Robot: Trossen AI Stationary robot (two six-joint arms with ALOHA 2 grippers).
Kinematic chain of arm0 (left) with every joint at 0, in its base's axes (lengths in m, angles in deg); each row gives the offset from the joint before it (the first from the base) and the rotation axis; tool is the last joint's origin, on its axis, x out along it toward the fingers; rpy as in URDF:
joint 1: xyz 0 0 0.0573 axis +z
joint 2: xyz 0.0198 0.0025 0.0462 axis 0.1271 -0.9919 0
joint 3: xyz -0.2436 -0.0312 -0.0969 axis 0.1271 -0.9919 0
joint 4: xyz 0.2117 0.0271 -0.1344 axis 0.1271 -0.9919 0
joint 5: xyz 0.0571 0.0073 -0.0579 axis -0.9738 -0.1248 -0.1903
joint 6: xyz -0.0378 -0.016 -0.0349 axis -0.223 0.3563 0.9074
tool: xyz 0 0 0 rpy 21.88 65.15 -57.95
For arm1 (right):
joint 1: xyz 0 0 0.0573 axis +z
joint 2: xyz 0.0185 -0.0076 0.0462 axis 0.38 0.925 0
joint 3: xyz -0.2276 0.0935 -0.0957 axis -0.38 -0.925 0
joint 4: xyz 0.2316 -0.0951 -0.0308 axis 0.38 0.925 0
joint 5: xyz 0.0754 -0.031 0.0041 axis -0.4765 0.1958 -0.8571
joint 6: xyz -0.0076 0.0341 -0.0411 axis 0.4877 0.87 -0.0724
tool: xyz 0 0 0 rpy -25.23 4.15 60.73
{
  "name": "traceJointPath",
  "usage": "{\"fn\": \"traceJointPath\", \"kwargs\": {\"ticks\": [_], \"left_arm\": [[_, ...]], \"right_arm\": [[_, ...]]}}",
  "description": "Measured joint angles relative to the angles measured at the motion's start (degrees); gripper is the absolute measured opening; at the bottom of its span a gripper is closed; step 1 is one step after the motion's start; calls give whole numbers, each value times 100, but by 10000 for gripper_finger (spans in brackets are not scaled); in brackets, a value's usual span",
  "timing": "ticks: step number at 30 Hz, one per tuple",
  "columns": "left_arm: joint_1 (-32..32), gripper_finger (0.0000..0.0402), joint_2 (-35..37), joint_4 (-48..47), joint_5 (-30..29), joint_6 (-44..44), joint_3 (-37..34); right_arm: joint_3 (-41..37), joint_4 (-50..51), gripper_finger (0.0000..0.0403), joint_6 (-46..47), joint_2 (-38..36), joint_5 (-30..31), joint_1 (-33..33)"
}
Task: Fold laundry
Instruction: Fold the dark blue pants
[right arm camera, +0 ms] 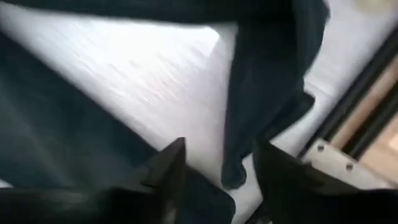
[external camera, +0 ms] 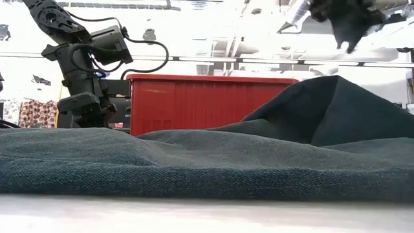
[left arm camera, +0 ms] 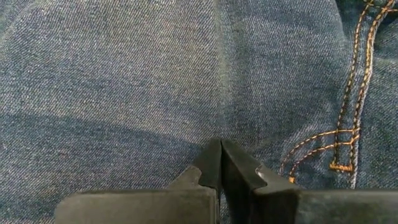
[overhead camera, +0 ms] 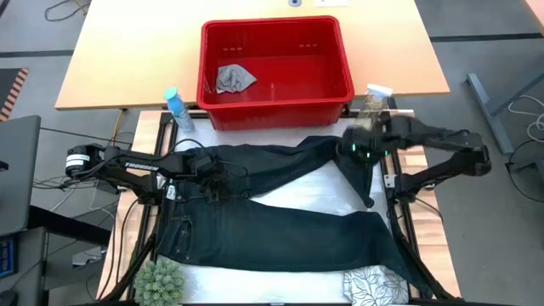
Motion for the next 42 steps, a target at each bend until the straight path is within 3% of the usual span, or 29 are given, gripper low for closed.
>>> {"fn": "traceJointPath", "kwargs": {"ticks": [4,7,17,21,23,25,27,35,39,42], "left_arm": [[-1,0,0,6,1,-1,0],[-1,0,0,5,5,-1,0],[2,0,0,2,175,-41,-2],[2,0,0,2,182,13,-2],[2,0,0,2,188,72,-2],[2,0,0,2,190,96,-2],[2,0,0,2,192,93,-2],[2,0,0,4,184,133,-2],[2,0,0,4,184,133,-2],[2,0,0,4,184,131,-2]], "right_arm": [[-800,-110,265,960,-6,49,595],[-1285,-216,286,1404,46,52,813],[-2430,-1065,287,2170,49,544,1023],[-2776,-1409,236,2150,45,496,996],[-2873,-1585,176,2079,50,484,997],[-2872,-1635,88,1982,42,461,997],[-2773,-1639,29,1790,33,333,997],[-1405,-1248,26,1571,33,-288,1008],[-328,-536,26,1806,33,-337,1006],[406,67,26,2030,33,-702,1001]]}}
